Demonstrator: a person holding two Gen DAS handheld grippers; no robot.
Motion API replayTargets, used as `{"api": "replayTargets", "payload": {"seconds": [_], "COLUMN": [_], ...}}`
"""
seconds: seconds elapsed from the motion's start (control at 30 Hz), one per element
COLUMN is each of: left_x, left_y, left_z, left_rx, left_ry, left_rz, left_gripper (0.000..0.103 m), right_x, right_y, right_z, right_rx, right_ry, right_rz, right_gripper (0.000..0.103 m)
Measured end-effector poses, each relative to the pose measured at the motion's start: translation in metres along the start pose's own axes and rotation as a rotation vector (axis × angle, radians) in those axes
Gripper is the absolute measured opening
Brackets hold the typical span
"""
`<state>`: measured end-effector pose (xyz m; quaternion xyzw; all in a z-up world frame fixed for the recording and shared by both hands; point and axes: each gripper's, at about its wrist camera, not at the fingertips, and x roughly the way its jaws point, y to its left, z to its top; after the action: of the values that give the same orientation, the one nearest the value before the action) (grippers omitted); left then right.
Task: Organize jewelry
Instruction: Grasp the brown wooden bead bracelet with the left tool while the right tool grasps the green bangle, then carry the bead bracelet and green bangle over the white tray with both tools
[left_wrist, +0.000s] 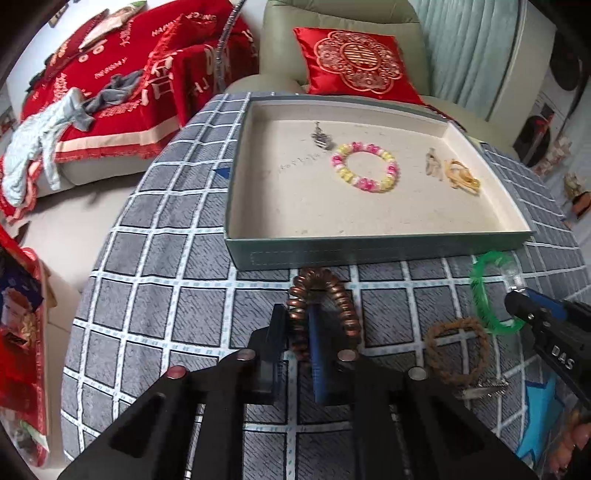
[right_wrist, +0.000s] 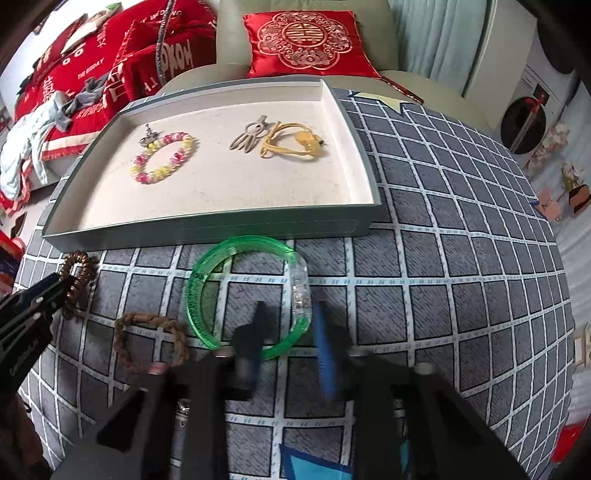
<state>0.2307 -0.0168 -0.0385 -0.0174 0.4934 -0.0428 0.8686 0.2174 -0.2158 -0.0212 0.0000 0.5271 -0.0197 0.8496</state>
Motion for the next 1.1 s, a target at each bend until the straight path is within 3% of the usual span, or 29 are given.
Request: {"api": "replayTargets", "payload": {"seconds": [0.03,0.2,0.47,0.77,1.1], "left_x": [-0.001,-0.015,-0.049,-0.069,-0.052], "left_y": [0.002,0.004,0.004,0.006,0.006], "left_z": [-0.001,-0.006,-0.002,0.028,0.077], "left_rx": [-0.005,0.021,0.058,0.075,0.097], "left_ry": [0.002,-0.030,-0.091,-0.153,-0.163], "left_rz": [-0.031,-0.092,-0.171,-0.198,-0.190], "left_gripper": [0.026,0.026,0.026,0.026,0.026], "right_x": [-0.001,-0.008,-0.035,-0.061,-0.052], "right_y": [0.000,-0.004,-0.025,-0.025,-0.019], "right_z": [-0.001,-0.010,-0.013,0.007,0.056], "right_rx": [-0.003,0.003,0.081,0.080,0.080], "right_ry": [-0.001,-0.015,-0.045,-0.105,-0.120], "right_rz": [-0.003,0.011,0.108,0.119,0.132], "right_gripper": [0.013,0.013,0.013,0.013,0.012]}}
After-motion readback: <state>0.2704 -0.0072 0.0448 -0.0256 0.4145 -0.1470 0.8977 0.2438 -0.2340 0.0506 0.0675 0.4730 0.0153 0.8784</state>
